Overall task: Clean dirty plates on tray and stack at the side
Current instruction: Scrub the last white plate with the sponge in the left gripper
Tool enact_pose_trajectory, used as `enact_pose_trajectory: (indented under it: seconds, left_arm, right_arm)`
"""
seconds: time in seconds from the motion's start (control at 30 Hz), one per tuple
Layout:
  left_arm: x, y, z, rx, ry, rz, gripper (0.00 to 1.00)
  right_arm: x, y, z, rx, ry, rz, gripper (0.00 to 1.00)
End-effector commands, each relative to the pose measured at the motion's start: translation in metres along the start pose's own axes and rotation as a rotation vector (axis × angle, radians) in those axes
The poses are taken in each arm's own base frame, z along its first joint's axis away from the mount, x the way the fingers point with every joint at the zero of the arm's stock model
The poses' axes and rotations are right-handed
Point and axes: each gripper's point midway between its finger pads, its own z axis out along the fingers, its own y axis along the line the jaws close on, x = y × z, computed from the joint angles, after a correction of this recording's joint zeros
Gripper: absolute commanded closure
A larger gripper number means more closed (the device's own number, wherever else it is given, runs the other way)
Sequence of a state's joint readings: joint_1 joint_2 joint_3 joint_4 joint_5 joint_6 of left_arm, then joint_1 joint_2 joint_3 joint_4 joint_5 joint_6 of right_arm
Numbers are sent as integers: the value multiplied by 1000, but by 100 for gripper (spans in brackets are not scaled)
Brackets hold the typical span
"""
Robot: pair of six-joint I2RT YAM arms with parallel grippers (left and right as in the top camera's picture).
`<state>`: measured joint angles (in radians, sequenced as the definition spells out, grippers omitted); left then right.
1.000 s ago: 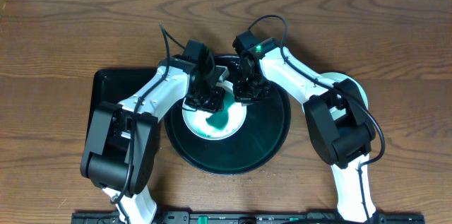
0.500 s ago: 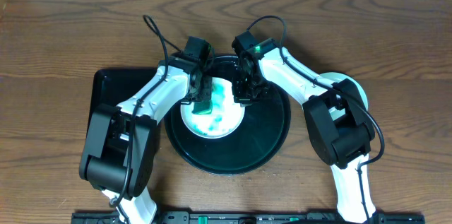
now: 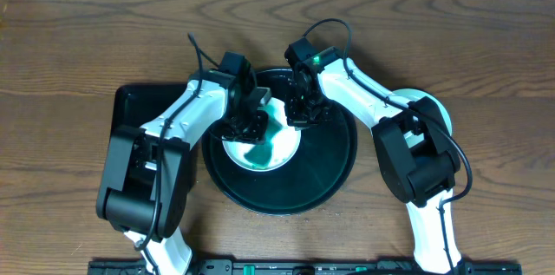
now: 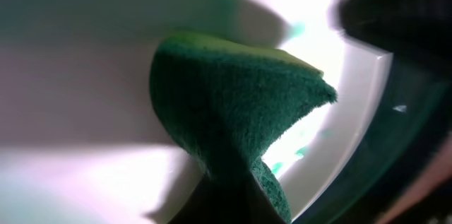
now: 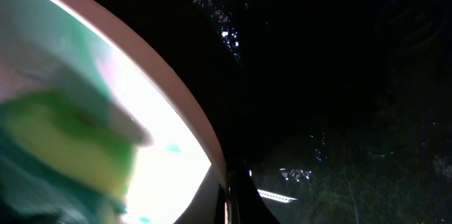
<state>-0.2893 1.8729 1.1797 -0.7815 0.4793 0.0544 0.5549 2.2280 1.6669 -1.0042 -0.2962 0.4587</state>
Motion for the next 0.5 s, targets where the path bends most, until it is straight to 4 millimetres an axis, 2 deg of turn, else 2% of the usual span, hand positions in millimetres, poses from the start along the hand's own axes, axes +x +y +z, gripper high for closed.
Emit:
enact_pose_trajectory:
  seconds: [0.0, 0.1, 0.17, 0.2, 0.3, 0.37, 0.47]
  left_arm:
    - [-6, -23, 5, 147, -27, 107, 93]
    - [-21, -11, 5, 88, -81, 106, 93]
    - [-34, 11, 2, -20, -131, 30, 93]
    - [-47, 46, -5, -191, -202, -109, 93]
    - [-57, 94, -26, -434, -320, -327, 93]
    - [-57, 107, -37, -517, -350, -383, 93]
    - [-51, 104, -46, -540, -316, -389, 93]
  right_arm:
    - [2, -17, 15, 69, 22, 12, 99]
    - [2, -17, 15, 69, 22, 12, 99]
    - [2, -17, 15, 69, 22, 12, 99]
    - [2, -17, 15, 69, 22, 12, 99]
    - [2, -17, 15, 69, 22, 12, 99]
    - [2, -17, 15, 69, 22, 12, 99]
    - [2, -17, 15, 69, 22, 12, 99]
